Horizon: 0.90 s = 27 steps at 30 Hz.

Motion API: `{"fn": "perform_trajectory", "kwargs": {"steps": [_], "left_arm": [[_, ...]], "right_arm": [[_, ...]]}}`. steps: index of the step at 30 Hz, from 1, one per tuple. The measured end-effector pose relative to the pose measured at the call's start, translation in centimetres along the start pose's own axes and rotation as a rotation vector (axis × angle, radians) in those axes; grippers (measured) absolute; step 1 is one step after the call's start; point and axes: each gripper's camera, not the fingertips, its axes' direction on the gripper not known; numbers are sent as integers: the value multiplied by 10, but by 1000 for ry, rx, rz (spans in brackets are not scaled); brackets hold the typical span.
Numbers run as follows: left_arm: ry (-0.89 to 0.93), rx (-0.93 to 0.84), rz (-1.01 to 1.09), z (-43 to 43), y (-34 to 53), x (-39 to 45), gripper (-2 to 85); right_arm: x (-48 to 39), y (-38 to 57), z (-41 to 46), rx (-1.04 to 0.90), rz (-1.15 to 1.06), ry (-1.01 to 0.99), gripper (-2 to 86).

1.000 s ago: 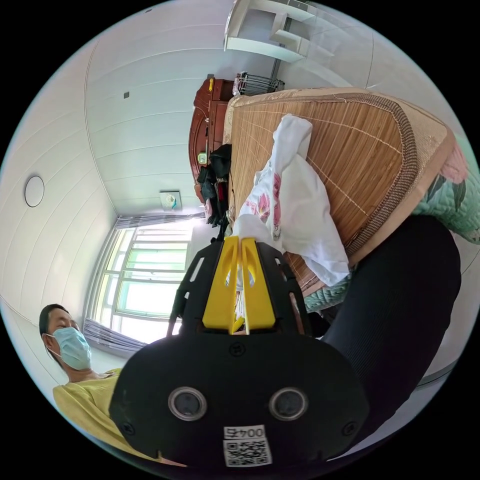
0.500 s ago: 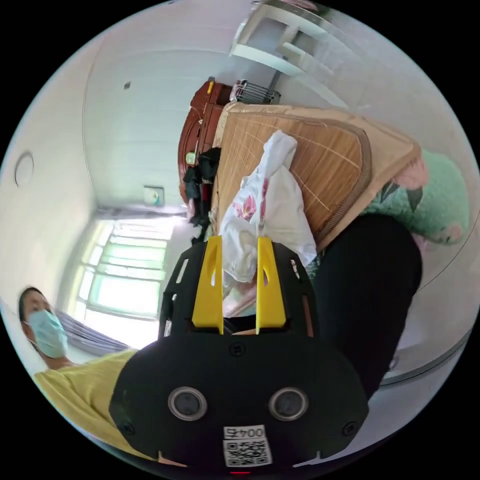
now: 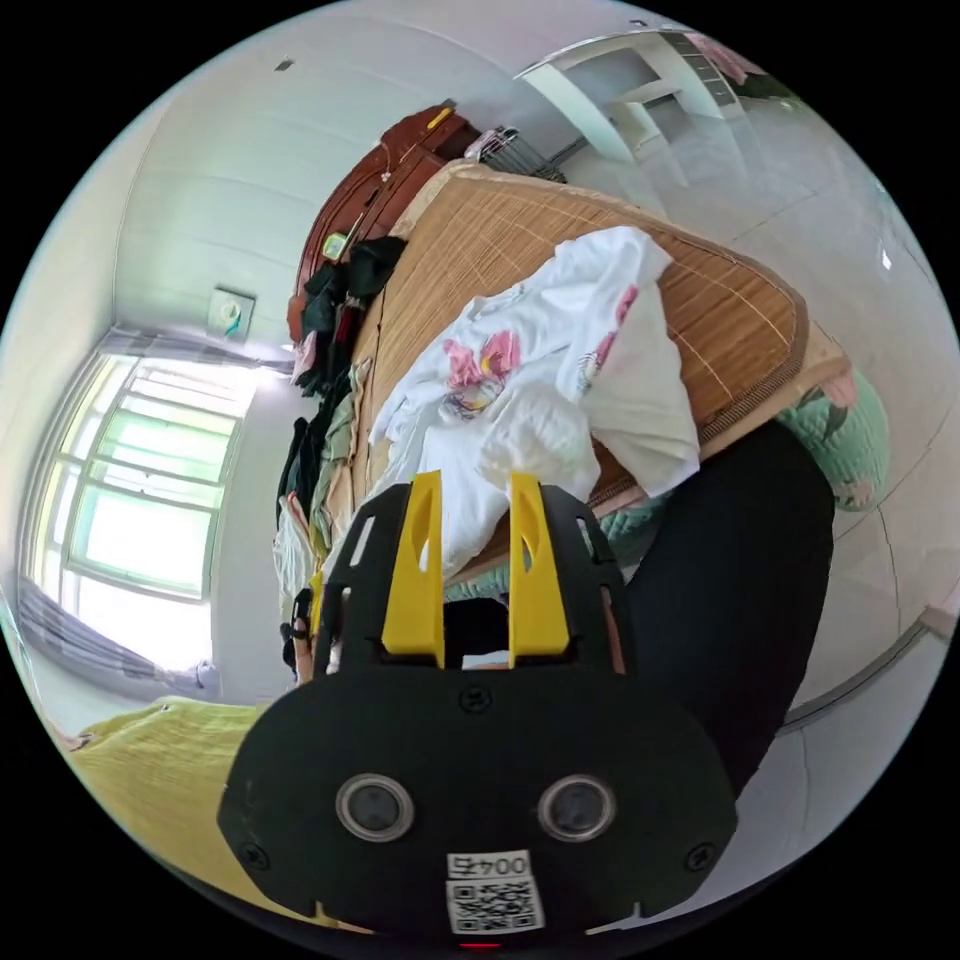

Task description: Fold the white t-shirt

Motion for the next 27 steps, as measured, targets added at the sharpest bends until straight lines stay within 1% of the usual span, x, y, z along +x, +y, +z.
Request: {"fn": "perform_trajectory", "kwargs": {"steps": [3, 7, 10, 14, 17, 20, 22, 25, 27], "left_arm": [[5, 3, -19, -2, 4, -8, 15], [16, 3, -38, -2, 12, -16, 15], [23, -5, -46, -1, 17, -19, 15], [30, -8, -45, -2, 21, -18, 16], [36, -5, -39, -6, 25, -17, 16], [38, -5, -44, -8, 31, -18, 17], [65, 6, -48, -11, 34, -17, 17], [153, 32, -35, -17, 36, -11, 17], [198, 68, -26, -24, 35, -5, 17]], "right_arm": [[2, -9, -8, 17, 39, 37, 158], [8, -21, -9, 8, 78, 56, 160], [20, -38, -3, -4, 117, 72, 151], [47, -56, -2, -35, 153, 105, 98], [63, -57, -18, -38, 162, 74, 81], [84, -53, -37, -40, 188, 2, 66], [97, -49, -47, -40, 192, -28, 47], [119, -47, -66, -49, 228, -128, 29], [132, -48, -85, -29, 248, -261, 19]]}}
